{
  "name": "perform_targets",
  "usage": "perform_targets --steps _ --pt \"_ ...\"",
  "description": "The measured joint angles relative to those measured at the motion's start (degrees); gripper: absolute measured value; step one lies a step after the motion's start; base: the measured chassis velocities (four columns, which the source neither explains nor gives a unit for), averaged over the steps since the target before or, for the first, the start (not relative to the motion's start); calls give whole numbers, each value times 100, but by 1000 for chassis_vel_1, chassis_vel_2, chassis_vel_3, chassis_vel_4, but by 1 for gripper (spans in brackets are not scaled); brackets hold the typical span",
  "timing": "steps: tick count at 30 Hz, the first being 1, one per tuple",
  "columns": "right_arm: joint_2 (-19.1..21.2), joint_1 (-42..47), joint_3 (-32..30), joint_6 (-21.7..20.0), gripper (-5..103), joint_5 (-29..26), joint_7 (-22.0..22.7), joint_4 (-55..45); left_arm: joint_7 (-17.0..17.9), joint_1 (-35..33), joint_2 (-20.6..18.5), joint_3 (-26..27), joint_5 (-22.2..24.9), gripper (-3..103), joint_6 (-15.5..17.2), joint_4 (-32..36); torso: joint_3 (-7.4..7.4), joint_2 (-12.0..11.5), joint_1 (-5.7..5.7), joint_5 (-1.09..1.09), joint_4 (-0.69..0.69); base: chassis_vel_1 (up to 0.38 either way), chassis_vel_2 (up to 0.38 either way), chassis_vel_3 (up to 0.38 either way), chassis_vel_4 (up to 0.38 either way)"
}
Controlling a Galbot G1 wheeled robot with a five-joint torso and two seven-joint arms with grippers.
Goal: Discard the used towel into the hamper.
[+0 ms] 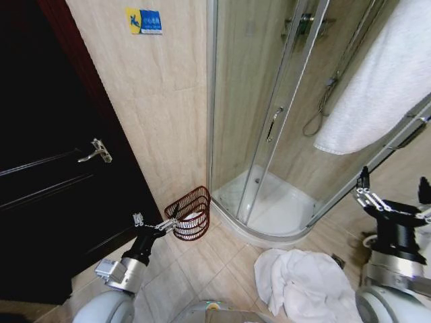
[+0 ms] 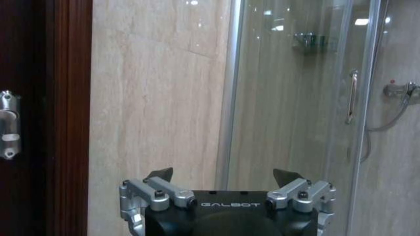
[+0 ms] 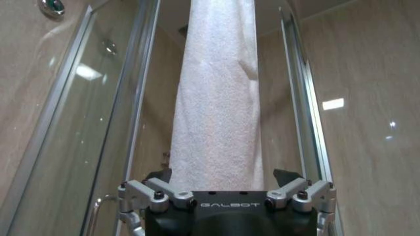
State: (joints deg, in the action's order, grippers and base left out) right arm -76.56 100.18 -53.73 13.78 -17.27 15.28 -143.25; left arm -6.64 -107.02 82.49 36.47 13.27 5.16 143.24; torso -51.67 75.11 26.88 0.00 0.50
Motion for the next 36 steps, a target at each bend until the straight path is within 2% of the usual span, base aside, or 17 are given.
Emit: perform_targets --steps 28,36 --pt "-130 103 161 -33 100 137 16 0 0 0 0 0 0 99 0 0 0 0 0 0 3 -15 -19 -19 -18" --pt "-119 81 184 -46 100 115 10 0 0 0 -1 0 0 99 0 0 0 0 0 -1 -1 0 0 0 0"
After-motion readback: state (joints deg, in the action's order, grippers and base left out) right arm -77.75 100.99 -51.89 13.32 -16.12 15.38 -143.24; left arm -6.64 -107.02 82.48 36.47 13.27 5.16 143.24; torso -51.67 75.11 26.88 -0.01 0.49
